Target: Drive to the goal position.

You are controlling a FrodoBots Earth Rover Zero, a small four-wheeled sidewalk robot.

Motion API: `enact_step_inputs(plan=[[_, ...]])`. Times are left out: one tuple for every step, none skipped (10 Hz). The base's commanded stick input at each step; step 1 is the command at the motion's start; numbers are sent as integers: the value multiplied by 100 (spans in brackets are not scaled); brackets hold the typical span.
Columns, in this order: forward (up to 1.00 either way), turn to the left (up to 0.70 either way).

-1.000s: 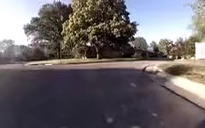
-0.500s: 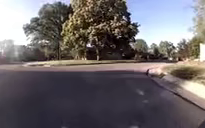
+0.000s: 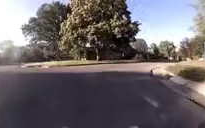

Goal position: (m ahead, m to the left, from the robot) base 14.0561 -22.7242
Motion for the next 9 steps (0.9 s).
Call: enact_step_inputs(plan=[[100,0],[100,0],[100,0],[100,0],[100,0],[100,0],[100,0],[100,0],[100,-7]])
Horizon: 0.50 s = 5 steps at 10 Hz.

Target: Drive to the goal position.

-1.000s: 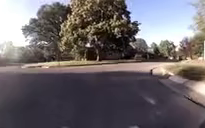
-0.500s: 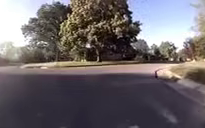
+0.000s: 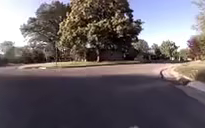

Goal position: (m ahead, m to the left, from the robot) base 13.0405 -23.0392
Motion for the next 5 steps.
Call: enact_step_inputs(plan=[[100,-29],[100,-40],[100,-40],[100,-40],[100,-40]])
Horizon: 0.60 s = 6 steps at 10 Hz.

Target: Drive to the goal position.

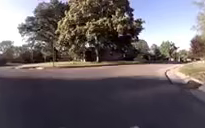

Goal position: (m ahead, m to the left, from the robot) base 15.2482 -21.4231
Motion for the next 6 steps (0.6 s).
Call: enact_step_inputs(plan=[[100,-40],[100,-40],[100,-40],[100,-40],[100,-40],[100,-40]])
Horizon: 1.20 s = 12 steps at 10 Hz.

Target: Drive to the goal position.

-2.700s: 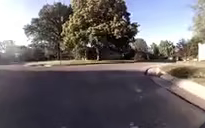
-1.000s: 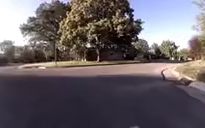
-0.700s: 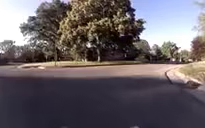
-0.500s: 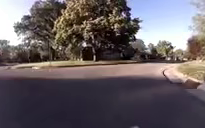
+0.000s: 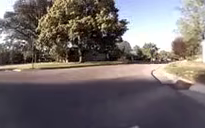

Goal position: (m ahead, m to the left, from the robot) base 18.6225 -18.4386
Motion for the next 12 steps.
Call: enact_step_inputs(plan=[[100,-39],[100,-18],[100,0],[100,0],[100,0],[100,0],[100,0],[100,0],[100,0],[100,0],[100,0],[100,0]])
